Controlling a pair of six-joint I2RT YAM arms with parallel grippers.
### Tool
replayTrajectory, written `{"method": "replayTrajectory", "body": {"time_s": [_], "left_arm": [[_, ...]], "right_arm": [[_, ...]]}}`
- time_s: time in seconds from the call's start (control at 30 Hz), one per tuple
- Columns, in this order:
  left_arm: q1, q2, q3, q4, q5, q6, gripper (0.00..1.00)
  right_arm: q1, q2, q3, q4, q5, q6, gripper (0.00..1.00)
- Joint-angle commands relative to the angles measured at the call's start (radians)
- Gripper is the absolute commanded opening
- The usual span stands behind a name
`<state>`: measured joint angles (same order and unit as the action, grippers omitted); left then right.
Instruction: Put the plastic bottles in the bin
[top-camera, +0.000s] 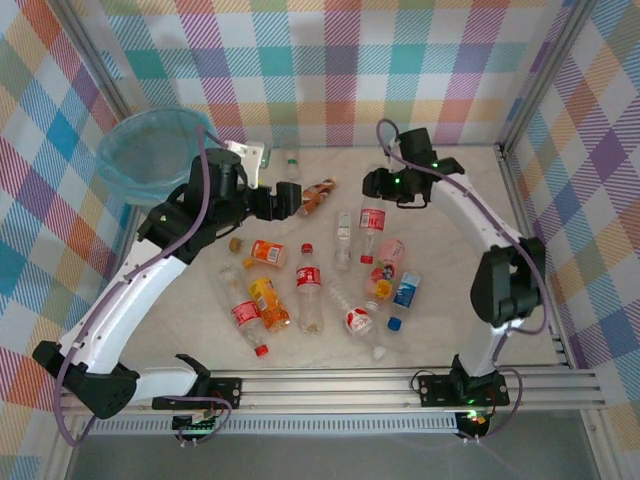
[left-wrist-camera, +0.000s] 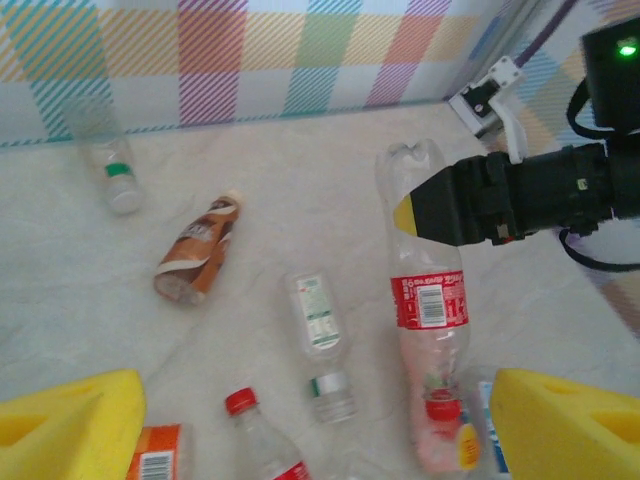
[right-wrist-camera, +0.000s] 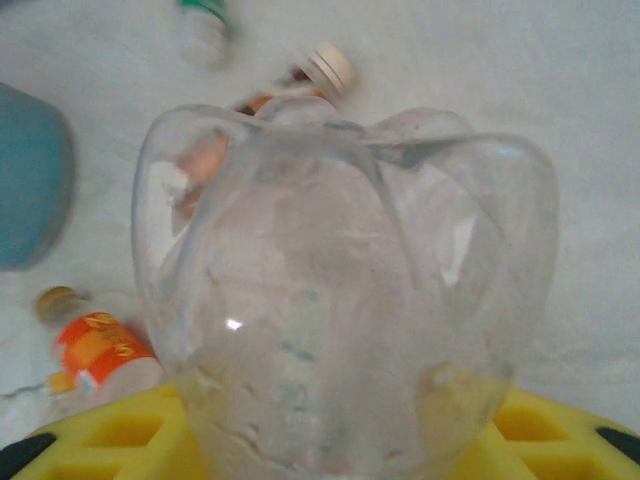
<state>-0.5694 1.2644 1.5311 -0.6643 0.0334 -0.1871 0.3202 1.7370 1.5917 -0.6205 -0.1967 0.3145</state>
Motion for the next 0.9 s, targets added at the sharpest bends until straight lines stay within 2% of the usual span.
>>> {"method": "replayTrajectory", "body": {"time_s": [0.0, 0.13, 0.3, 0.57, 0.87], "left_arm": [[-0.009, 0.043, 0.083, -0.053, 0.125, -0.068, 0.89], [-0.009, 0.093, 0.135, -0.005, 0.299, -0.092, 0.91], [-0.010, 0.131, 0.157, 0.035, 0.391, -0.107, 0.93], [-0.032, 0.151, 0.147, 0.089, 0.519, -0.093, 0.99], [-0.047, 0.158, 0.137, 0.086, 0.507, -0.084, 0.96]], "right_arm": [[0.004, -0.151, -0.073, 0.135, -0.141, -0.083, 0.51], [0.015, -0.292, -0.184, 0.286, -0.366, -0.129, 0.49], [0.056, -0.405, -0.273, 0.369, -0.526, -0.186, 0.49], [0.114, -0.473, -0.340, 0.438, -0.638, -0.189, 0.49], [0.166, -0.470, -0.331, 0.456, -0.696, -0.209, 0.49]]}}
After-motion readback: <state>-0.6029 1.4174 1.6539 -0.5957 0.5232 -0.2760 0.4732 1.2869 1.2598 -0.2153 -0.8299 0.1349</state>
